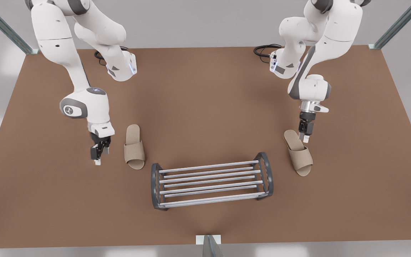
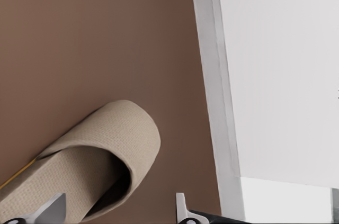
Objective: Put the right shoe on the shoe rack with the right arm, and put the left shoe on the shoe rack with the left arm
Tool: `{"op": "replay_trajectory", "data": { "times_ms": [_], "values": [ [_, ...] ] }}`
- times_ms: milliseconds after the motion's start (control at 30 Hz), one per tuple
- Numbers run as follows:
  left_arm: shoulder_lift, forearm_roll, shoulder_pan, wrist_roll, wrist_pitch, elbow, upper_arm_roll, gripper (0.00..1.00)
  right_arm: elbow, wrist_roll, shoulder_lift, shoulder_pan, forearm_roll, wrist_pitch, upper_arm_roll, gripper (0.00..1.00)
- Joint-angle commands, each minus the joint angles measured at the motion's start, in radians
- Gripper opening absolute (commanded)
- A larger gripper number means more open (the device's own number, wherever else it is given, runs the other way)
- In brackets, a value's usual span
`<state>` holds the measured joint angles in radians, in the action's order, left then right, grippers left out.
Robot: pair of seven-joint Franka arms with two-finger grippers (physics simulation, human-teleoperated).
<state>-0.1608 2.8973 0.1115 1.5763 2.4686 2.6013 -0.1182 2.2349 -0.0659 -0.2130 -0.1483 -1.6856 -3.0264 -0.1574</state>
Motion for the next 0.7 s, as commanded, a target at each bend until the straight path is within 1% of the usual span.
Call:
{"op": "replay_trajectory", "data": {
  "times_ms": [0, 67, 133, 167, 200, 233, 267, 300, 333, 367, 433, 467, 567, 667],
  "values": [
    [-0.008, 0.342, 0.0, 0.947, -0.028, -0.003, 0.005, 1.0, 0.002, 0.008, -0.022, 0.003, -0.207, -0.173, -0.004, 1.0],
    [-0.009, 0.344, 0.0, 0.725, -0.027, -0.004, 0.011, 1.0, 0.026, 0.008, -0.009, 0.003, -0.247, -0.19, -0.004, 1.0],
    [-0.013, 0.341, -0.001, 0.512, -0.013, -0.006, 0.029, 1.0, 0.055, 0.008, 0.014, -0.023, -0.338, -0.204, -0.002, 1.0],
    [-0.023, 0.335, -0.001, 0.398, 0.013, -0.009, 0.031, 1.0, 0.071, -0.003, 0.052, -0.022, -0.336, -0.2, -0.004, 1.0],
    [-0.022, 0.335, -0.003, 0.286, 0.029, -0.01, 0.042, 1.0, 0.114, -0.077, 0.11, -0.007, -0.344, -0.187, -0.004, 1.0],
    [-0.022, 0.335, -0.004, 0.246, 0.029, -0.01, 0.042, 1.0, 0.134, -0.084, 0.115, -0.005, -0.35, -0.16, -0.007, 1.0],
    [-0.022, 0.335, -0.006, 0.174, 0.03, -0.024, 0.042, 1.0, 0.158, -0.106, 0.13, -0.005, -0.348, -0.111, -0.046, 1.0],
    [-0.023, 0.336, -0.01, 0.082, 0.032, -0.036, 0.04, 1.0, 0.172, -0.216, 0.133, 0.021, -0.396, -0.017, -0.086, 1.0],
    [-0.026, 0.338, -0.012, -0.004, 0.033, -0.038, 0.042, 1.0, 0.172, -0.394, 0.121, 0.021, -0.485, 0.079, -0.165, 1.0],
    [-0.045, 0.339, -0.018, -0.044, 0.035, -0.053, 0.042, 1.0, 0.172, -0.581, 0.095, 0.022, -0.565, 0.161, -0.192, 1.0],
    [-0.068, 0.341, -0.018, -0.084, 0.035, -0.072, 0.042, 1.0, 0.164, -0.664, 0.047, 0.018, -0.559, 0.213, -0.192, 1.0],
    [-0.075, 0.341, -0.018, -0.165, 0.049, -0.084, 0.042, 1.0, 0.164, -0.797, 0.034, 0.018, -0.563, 0.25, -0.192, 1.0],
    [-0.091, 0.341, -0.018, -0.352, 0.066, -0.119, 0.042, 1.0, 0.164, -0.89, 0.024, -0.013, -0.569, 0.256, -0.192, 1.0],
    [-0.121, 0.338, -0.018, -0.372, 0.065, -0.142, 0.042, 1.0, 0.163, -0.907, -0.029, 0.003, -0.571, 0.294, -0.194, 1.0]
  ]
}}
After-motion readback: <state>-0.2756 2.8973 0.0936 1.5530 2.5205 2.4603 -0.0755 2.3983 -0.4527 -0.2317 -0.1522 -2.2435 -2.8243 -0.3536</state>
